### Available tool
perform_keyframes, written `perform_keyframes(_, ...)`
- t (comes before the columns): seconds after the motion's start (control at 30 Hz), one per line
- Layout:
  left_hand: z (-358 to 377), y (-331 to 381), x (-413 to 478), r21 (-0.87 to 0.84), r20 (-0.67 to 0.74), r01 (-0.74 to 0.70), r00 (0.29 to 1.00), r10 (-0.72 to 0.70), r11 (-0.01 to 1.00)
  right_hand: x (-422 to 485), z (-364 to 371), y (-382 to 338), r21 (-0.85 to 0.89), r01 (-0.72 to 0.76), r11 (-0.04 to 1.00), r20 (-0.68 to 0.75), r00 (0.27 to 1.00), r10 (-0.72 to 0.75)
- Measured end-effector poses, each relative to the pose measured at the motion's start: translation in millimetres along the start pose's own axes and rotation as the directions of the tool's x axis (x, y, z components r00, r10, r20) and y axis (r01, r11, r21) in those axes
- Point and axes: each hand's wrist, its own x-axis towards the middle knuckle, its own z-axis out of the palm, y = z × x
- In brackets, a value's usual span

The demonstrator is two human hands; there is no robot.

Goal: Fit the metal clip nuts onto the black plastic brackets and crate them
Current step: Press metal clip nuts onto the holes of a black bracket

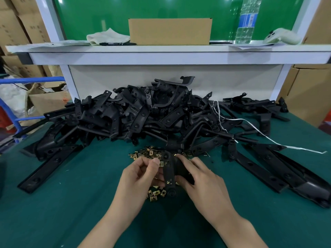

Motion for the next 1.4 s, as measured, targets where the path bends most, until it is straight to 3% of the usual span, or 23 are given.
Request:
perform_keyframes(0.37, 1.8, -3.7, -0.8, 0.044, 0.002, -0.019, 1.000, 0.019, 0.999, 1.3, 3.7, 1.1, 0.012, 0.011, 1.000, -0.040, 0.999, -0.010)
perform_keyframes(0.63, 10.7, -6.8, -7.0, 0.087, -0.078, -0.036, 0.996, 0.043, 0.996, 0.6, 3.7, -0.9, -0.007, 0.001, 1.000, -0.051, 0.999, -0.002)
perform_keyframes(0.8, 25.9, -5.8, -17.3, 0.057, -0.045, -0.015, 0.999, 0.017, 0.998, 0.4, 3.0, -6.6, -0.120, -0.013, 0.993, -0.146, 0.989, -0.004)
perform_keyframes(0.9, 33.0, -5.5, -21.7, 0.111, -0.012, 0.013, 1.000, -0.012, 0.994, -0.2, 4.3, -7.6, -0.164, 0.003, 0.986, -0.208, 0.977, -0.038)
perform_keyframes(1.03, 30.4, -8.4, -19.9, 0.213, -0.096, -0.007, 0.995, 0.028, 0.977, -1.1, 7.3, -9.4, -0.226, 0.040, 0.973, -0.236, 0.967, -0.095)
perform_keyframes(1.4, 29.9, -17.2, -18.9, 0.435, -0.155, -0.044, 0.980, 0.123, 0.899, -2.2, 6.8, -12.5, -0.188, 0.055, 0.981, -0.197, 0.976, -0.092)
